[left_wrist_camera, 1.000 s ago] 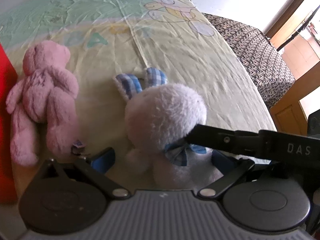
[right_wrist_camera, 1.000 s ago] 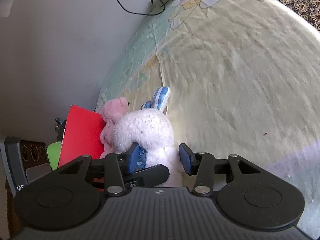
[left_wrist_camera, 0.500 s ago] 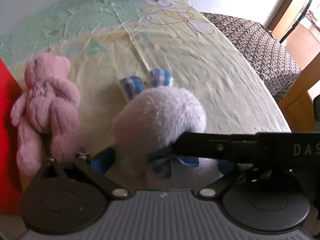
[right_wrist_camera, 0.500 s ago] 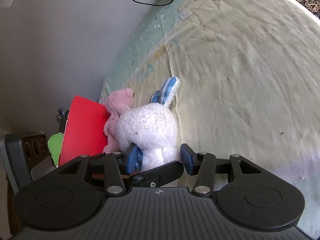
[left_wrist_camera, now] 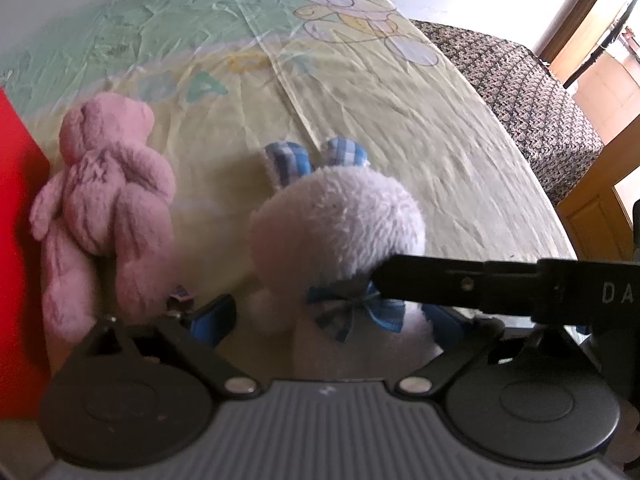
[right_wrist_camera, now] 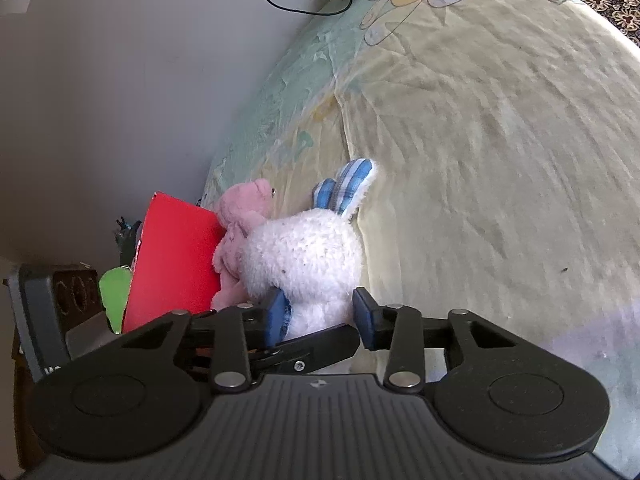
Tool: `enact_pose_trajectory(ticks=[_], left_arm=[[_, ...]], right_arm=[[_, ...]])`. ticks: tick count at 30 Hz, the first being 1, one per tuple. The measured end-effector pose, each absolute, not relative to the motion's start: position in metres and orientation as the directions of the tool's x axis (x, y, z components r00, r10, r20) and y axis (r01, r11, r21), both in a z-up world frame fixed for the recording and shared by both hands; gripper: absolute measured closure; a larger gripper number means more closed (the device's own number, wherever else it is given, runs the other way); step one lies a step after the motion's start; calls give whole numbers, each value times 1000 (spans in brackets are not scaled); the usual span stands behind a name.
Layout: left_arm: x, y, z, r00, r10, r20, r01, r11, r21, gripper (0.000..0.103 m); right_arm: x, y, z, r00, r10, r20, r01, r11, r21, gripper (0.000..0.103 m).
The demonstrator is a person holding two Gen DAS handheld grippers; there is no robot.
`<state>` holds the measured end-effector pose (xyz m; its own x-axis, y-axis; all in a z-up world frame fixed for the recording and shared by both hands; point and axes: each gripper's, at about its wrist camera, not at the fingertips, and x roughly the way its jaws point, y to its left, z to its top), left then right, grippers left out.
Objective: Organize objects
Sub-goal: 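Close the right gripper on the white bunny's body at the bow, then lift the white bunny off the sheet with the right gripper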
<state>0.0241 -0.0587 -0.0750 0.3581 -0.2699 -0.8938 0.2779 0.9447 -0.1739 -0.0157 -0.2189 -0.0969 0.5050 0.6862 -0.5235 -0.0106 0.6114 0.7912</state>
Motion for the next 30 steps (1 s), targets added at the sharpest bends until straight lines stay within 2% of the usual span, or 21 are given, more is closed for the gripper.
enact_pose_trajectory(ticks=[2, 9, 12, 23, 27, 30], left_arm=[[23, -59, -74, 360, -268, -894, 283, 944, -169, 10], [21, -58, -72, 366, -273, -890, 284, 943, -173, 16], [19, -59, -71, 367, -284, -886, 292, 939, -180, 22], [6, -61, -60, 394, -295, -870, 333, 929, -164, 35], [1, -61, -57, 400, -299, -867, 342, 926, -161, 36], [-4, -58, -55, 399, -310, -863, 343, 923, -173, 36]], right_arm=[[-16, -218, -97, 505, 686, -525, -14, 614, 789, 64], [-18, -217, -99, 514, 681, -521, 5, 605, 796, 62], [-19, -214, -96, 514, 674, -531, -8, 623, 782, 63], [-26, -210, -85, 509, 660, -553, -42, 660, 750, 70], [-31, -210, -83, 503, 662, -556, -41, 660, 750, 72], [-34, -210, -81, 495, 667, -557, -48, 661, 749, 79]])
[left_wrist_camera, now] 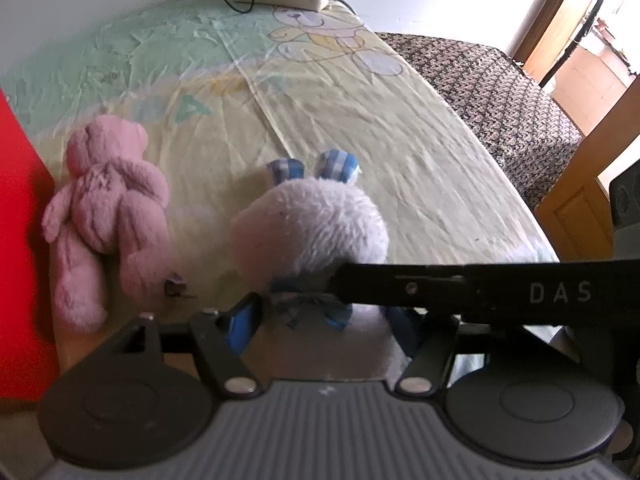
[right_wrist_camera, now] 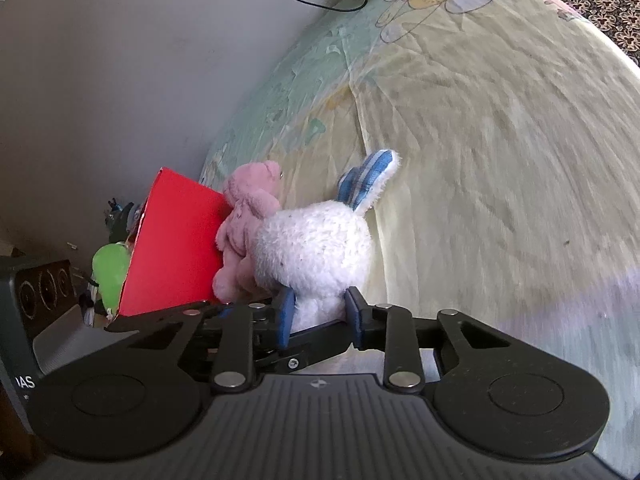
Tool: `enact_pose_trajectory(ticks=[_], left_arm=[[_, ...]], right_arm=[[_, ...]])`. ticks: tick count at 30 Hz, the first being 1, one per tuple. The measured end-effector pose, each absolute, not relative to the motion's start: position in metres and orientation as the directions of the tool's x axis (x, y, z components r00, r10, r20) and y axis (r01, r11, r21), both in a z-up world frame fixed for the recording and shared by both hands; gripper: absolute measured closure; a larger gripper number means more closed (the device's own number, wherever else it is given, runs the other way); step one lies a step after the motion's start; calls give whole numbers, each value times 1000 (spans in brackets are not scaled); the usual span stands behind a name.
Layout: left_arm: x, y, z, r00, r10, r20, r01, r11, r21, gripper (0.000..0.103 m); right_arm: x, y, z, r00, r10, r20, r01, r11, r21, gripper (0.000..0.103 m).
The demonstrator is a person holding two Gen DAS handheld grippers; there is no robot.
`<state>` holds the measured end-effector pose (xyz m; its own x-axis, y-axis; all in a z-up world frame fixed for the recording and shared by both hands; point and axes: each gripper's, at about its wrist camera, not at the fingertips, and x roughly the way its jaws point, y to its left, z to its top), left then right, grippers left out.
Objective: Organize objects
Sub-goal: 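Lift the white bunny off the sheet with the right gripper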
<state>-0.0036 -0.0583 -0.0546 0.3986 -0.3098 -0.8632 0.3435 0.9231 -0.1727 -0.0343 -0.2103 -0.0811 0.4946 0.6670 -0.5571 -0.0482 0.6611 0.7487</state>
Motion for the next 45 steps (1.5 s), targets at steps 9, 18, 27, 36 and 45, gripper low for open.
enact_pose_trajectory(ticks=[9, 18, 27, 36, 45], left_arm=[[-15, -49, -58, 444, -284, -850, 338, 932, -134, 15], [1, -51, -73, 425, -294, -856, 329, 931, -156, 22], [-5, -49, -61, 443, -303, -843, 335, 929, -158, 39], [-20, -38, -53, 467, -318, -825, 332, 928, -169, 34], [-1, -32, -71, 456, -331, -826, 336, 923, -185, 8]], right_arm=[[-38, -203, -81, 510, 639, -575, -60, 694, 718, 65], [-25, -196, -90, 507, 647, -569, -39, 677, 735, 49], [-26, -197, -86, 482, 673, -561, -60, 664, 745, 61], [-28, -196, -83, 451, 702, -551, -91, 650, 754, 75], [-21, -195, -86, 497, 677, -543, -96, 665, 741, 50]])
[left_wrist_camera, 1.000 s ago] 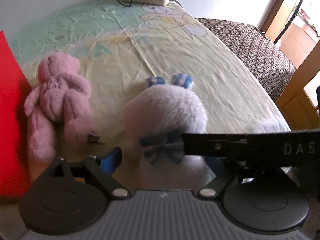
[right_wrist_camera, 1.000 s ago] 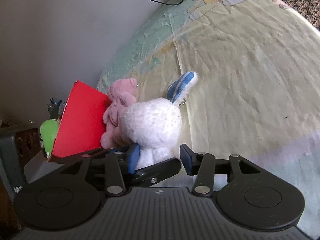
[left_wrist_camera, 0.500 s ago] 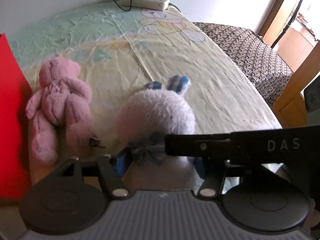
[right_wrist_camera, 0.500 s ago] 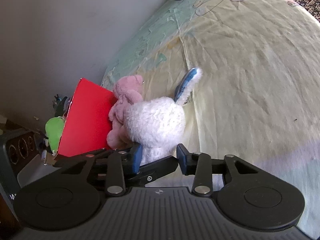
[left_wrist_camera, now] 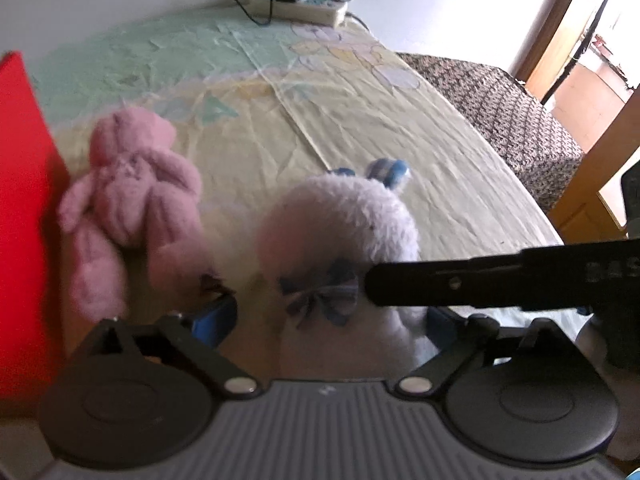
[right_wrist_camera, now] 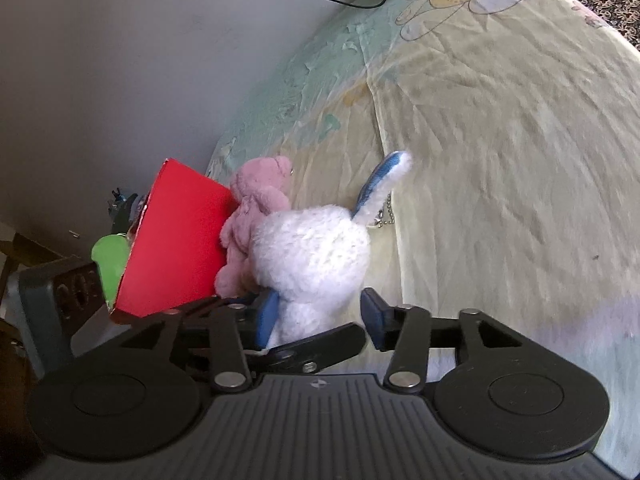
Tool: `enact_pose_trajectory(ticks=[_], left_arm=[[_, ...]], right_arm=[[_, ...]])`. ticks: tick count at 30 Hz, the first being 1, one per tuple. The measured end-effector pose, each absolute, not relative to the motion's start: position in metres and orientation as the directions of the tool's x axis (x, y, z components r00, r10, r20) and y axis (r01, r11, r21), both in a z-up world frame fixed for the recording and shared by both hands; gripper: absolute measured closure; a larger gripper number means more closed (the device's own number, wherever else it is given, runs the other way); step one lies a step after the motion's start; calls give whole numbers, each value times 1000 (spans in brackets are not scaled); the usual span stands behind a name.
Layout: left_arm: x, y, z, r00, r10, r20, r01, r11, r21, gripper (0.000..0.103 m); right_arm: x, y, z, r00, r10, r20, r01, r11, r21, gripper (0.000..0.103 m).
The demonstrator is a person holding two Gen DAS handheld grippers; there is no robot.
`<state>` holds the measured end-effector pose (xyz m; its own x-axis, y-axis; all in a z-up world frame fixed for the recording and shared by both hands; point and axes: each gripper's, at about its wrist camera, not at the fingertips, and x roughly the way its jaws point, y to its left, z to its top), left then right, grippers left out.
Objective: Organize objects
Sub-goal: 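Lift the white bunny off the sheet with the right gripper, then carry the white bunny with the right gripper over the red box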
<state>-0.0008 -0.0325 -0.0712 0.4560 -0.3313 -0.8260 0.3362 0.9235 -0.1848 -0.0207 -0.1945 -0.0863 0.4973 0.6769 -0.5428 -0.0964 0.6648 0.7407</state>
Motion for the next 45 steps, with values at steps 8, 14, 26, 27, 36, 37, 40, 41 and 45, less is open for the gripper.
enact_pose_trajectory(ticks=[8, 14, 26, 27, 36, 37, 40, 41, 45], left_arm=[[6, -34, -70, 446, -384, -808, 362, 903, -230, 36], [-1, -34, -63, 438, -401, -805, 353, 900, -256, 42], [-32, -21, -36, 477, -393, -786, 337, 908, -249, 42], [-35, -20, -34, 481, -388, -786, 336, 910, -244, 42], [-66, 0, -4, 536, -386, -751, 339, 913, -228, 42], [-70, 5, 0, 545, -391, -741, 342, 911, -229, 42], [-77, 20, 17, 580, -421, -697, 365, 900, -239, 42], [-79, 26, 23, 591, -427, -685, 369, 898, -241, 42], [-87, 49, 44, 639, -433, -636, 382, 896, -226, 42]], right_arm=[[-14, -200, -85, 488, 711, -507, -122, 631, 766, 62], [-22, -196, -73, 471, 738, -483, -174, 615, 769, 68], [-41, -188, -50, 416, 798, -437, -233, 558, 797, 67], [-43, -186, -47, 408, 804, -432, -243, 551, 798, 67], [-57, -167, -8, 386, 840, -380, -329, 511, 794, 67], [-58, -163, -2, 389, 843, -371, -342, 506, 792, 67], [-59, -151, 16, 398, 854, -336, -370, 484, 793, 67], [-57, -146, 21, 399, 857, -325, -380, 477, 792, 67], [-52, -120, 39, 412, 861, -298, -424, 471, 774, 67]])
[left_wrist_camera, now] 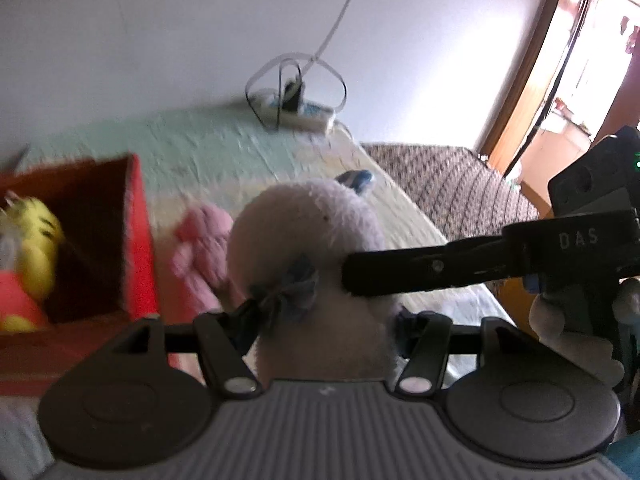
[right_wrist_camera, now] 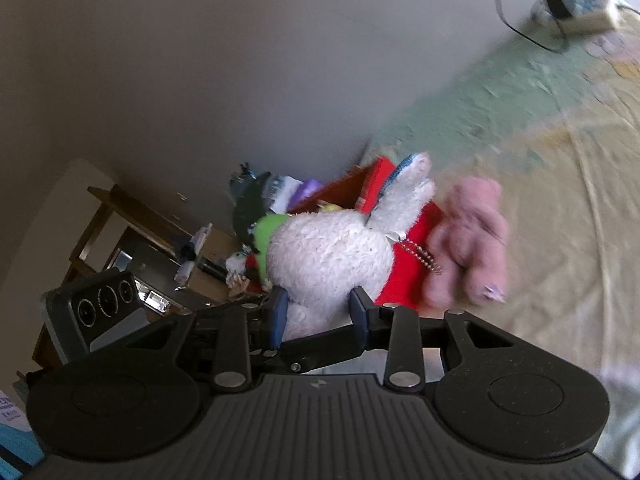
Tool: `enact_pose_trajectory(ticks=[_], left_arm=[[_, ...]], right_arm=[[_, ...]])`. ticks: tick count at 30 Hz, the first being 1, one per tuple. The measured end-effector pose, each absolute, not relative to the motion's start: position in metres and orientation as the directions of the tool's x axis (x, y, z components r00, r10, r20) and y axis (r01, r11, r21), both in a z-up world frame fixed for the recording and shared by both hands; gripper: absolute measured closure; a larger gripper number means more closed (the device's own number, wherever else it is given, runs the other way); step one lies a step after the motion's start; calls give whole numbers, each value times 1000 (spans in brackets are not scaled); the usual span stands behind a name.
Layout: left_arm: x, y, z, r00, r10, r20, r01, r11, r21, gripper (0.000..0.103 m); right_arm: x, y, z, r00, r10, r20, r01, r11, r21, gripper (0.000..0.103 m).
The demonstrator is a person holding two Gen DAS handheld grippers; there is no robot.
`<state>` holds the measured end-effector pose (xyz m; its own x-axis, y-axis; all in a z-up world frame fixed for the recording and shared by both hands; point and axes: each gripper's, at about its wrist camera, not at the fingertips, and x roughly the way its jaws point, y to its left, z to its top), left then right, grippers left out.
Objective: Organize objects
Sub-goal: 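Carry the white bunny with the right gripper over the red box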
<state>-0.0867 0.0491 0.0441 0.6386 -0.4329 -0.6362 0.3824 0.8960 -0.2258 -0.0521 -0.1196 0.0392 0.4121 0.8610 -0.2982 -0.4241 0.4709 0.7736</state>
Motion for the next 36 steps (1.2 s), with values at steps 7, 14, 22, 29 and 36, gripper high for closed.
enact_pose_trajectory(ticks=[7, 14, 22, 29, 36], left_arm=[[-82, 96, 61, 695, -424, -581, 369, 904, -219, 42], [-59, 147, 57, 725, -417, -548, 344, 909, -236, 42], [-36, 191, 32, 713, -402, -574, 320, 916, -244, 42], [-17, 209, 9, 682, -399, -613, 300, 917, -263, 42], [-10, 220, -8, 642, -404, -651, 294, 915, -277, 45]], right_arm=[[-30, -68, 59, 425, 862, -275, -482, 473, 737, 66], [-5, -19, 58, 447, 826, -343, -484, 546, 684, 66], [7, 20, 50, 475, 762, -441, -479, 644, 597, 67], [18, 49, 43, 504, 685, -527, -475, 729, 493, 67], [21, 65, 35, 524, 636, -566, -460, 771, 441, 67]])
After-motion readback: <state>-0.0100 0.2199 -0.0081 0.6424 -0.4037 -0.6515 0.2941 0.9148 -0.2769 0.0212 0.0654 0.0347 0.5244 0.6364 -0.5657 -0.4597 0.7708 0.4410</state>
